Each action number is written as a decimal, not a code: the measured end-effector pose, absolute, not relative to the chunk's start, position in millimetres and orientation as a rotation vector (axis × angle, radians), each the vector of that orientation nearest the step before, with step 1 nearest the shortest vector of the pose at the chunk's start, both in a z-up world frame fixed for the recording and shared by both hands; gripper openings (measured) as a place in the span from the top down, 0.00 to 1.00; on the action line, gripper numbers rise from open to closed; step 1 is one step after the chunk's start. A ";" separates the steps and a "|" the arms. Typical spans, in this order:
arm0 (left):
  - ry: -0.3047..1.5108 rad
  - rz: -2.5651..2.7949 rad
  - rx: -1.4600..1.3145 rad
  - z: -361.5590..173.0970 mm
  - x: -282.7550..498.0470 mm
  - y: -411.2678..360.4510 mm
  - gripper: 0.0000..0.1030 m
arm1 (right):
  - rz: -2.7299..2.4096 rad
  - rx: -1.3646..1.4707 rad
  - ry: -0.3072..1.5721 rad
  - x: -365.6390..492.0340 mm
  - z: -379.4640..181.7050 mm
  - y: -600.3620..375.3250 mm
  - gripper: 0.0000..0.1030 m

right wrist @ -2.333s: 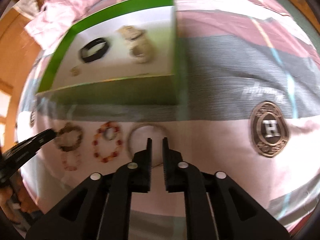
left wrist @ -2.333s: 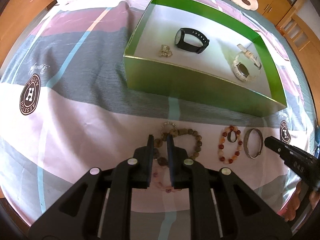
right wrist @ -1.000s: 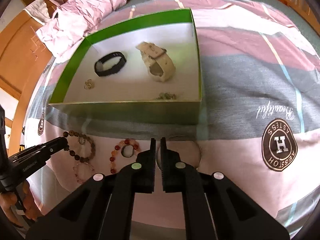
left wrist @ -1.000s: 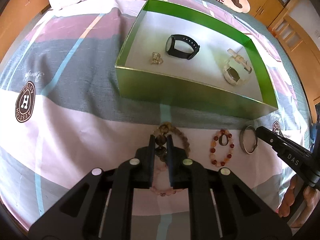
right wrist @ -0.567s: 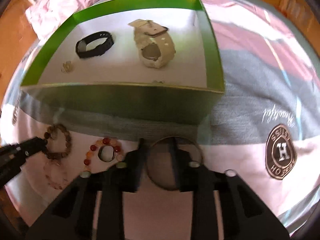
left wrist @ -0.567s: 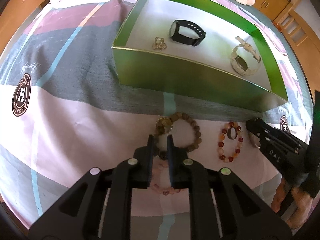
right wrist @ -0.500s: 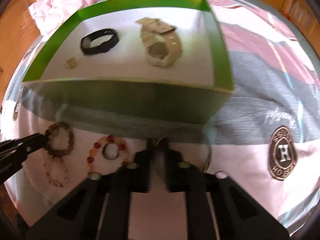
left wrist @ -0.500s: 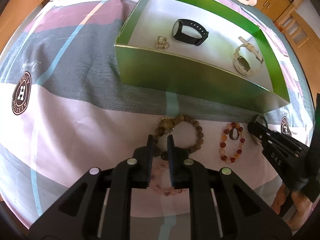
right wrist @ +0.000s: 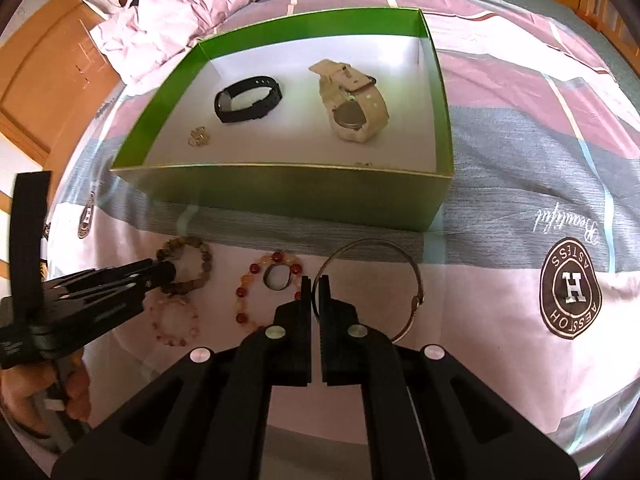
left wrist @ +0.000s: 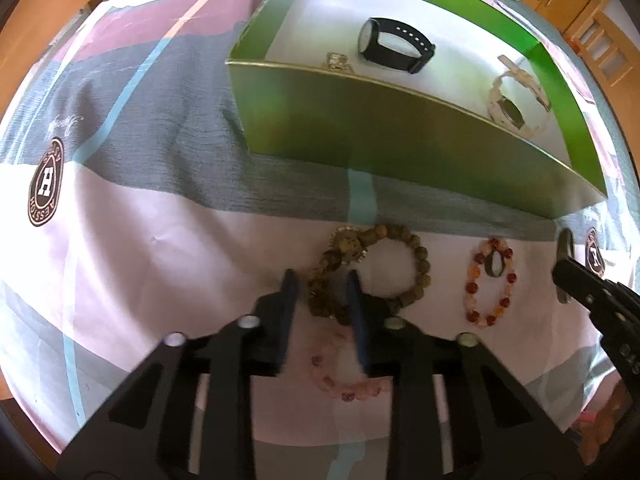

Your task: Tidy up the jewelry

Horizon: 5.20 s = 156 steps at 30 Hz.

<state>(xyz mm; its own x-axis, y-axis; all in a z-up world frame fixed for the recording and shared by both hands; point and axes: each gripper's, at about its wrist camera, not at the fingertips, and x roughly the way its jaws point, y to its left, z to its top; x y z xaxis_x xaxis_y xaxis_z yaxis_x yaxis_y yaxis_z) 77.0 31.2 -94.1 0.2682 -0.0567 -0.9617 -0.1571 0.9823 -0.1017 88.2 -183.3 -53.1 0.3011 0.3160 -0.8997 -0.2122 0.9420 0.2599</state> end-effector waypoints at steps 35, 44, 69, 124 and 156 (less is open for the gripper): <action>0.801 -0.048 -0.234 37.5 59.3 25.8 0.89 | 0.420 0.146 0.821 91.6 31.9 -185.8 0.97; 0.776 -0.045 -0.224 29.9 94.6 24.2 0.89 | 0.359 0.195 0.886 122.8 6.0 -188.8 0.97; 0.842 0.000 -0.188 15.8 98.0 26.6 0.65 | 0.431 0.173 1.003 119.6 -1.8 -180.4 0.66; 1.365 -0.019 -0.107 -87.6 48.4 6.9 0.28 | 0.373 0.100 1.309 91.1 -59.6 -189.1 0.93; 1.323 0.017 0.043 -94.9 48.8 -18.3 0.76 | 0.297 0.086 1.339 92.5 -69.1 -195.5 0.84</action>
<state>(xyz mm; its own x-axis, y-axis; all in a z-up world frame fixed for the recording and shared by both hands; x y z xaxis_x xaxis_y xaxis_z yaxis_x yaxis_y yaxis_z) 48.8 -18.3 -94.9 0.2457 0.0368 -0.9687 0.0117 0.9991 0.0409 92.5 -195.5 -69.1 0.1985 0.2607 -0.9448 -0.1628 0.9594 0.2305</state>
